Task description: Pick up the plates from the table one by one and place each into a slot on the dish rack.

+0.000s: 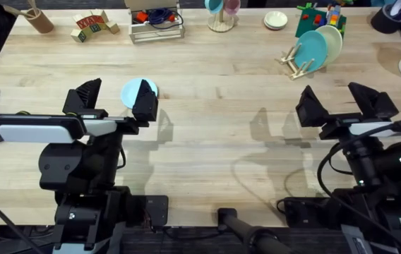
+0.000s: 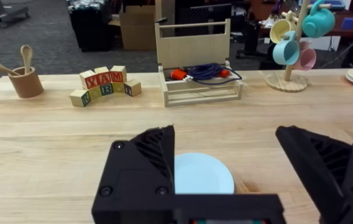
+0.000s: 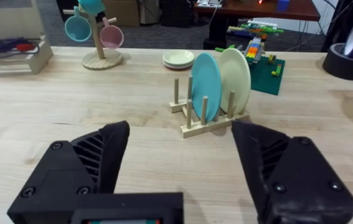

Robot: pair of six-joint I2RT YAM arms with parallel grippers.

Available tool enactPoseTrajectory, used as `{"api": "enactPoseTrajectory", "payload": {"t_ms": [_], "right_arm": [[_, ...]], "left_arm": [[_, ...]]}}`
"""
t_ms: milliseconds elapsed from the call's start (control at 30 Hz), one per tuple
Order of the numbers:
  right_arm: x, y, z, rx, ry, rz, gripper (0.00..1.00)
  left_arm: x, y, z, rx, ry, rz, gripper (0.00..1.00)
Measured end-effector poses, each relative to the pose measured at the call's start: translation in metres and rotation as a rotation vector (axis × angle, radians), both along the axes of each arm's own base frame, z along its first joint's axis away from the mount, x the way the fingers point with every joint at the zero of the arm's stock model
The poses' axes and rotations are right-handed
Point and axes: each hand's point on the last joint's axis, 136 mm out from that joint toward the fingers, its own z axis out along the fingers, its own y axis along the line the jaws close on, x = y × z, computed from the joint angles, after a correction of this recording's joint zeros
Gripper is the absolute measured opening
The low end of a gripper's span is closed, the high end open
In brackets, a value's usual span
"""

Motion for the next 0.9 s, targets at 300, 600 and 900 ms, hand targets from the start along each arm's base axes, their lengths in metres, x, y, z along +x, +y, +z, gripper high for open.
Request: {"api": "enactPoseTrajectory", "payload": {"t_ms": [300,600,900], "right_arm": [[-0.0001,-0.0001,-0.0012,0.000,0.005,0.000,0.993],[-0.0005,-0.0002,-0.0042,0.000,0.019,-0.001,0.993],[0.0000,-0.0001,0.0009,0.000,-0.003,0.000,0.995]], "left_arm": [[0.0000,0.0000,0.0000,0.000,0.000,0.000,0.993],[0.0000,0.0000,-0.0005,0.000,0.002,0.000,0.994],[-0.0001,-0.0002,0.0086,0.001,-0.035,-0.001,0.993]]}}
